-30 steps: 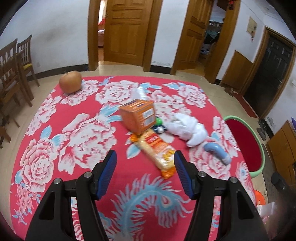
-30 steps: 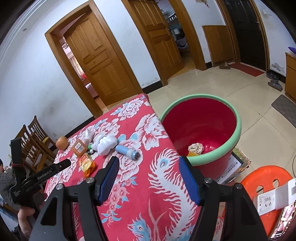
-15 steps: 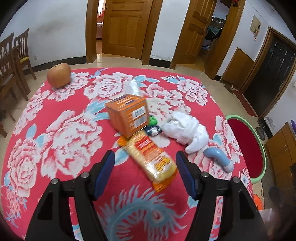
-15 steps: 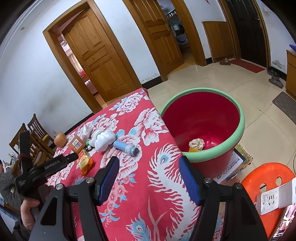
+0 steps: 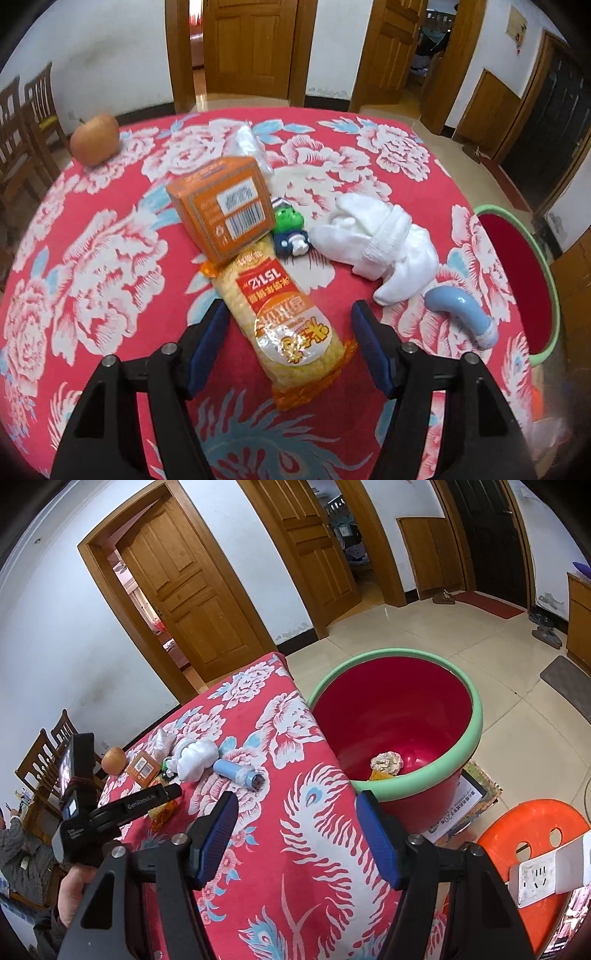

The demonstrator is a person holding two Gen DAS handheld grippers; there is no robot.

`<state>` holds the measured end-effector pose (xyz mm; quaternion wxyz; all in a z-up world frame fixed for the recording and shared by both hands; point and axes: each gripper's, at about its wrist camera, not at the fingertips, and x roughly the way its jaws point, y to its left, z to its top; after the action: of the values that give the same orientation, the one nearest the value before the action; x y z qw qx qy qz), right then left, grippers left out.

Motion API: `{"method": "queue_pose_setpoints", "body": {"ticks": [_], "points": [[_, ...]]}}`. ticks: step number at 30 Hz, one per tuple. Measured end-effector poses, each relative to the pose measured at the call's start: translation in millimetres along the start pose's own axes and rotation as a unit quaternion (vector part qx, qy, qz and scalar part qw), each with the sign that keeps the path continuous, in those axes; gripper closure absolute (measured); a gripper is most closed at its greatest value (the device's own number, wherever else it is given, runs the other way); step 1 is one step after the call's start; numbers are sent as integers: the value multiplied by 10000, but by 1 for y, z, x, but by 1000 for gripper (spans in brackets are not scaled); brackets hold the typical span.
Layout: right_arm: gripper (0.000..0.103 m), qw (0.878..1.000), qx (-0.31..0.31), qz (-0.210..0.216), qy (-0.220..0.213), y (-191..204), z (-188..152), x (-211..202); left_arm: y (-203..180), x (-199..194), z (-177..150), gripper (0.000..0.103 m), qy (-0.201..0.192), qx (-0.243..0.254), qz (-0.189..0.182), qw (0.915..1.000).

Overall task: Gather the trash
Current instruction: 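Grasp the yellow snack bag with the left tool, then grasp the blue bottle with the right tool while the left tool holds the bag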

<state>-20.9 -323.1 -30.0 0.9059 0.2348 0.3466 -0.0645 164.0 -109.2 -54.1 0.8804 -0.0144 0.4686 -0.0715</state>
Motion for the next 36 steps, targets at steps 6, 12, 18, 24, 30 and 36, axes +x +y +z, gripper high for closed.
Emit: {"method": "queue_pose_setpoints", "body": {"ticks": [6,12,18,24,30,36], "points": [[34,10000,4,-3,35,-1,-1,2,5,-3,-4,51,-64,18,19,10000],[34,9999,-97,2,72,5,0,6,14,-14,-12,52,-68,9,-179,9998],[34,9996,-241,52,144,14,3,12,23,-41,-16,52,-345,70,-246,9991],[34,9982,-521,127,285,31,8,26,33,-63,-13,52,-637,67,-250,9976],[34,9957,-768,180,482,45,11,47,42,-64,-10,52,-722,-2,-186,9972],[34,9926,-972,171,706,53,12,70,49,-57,-9,52,-695,-59,-124,9975]]}}
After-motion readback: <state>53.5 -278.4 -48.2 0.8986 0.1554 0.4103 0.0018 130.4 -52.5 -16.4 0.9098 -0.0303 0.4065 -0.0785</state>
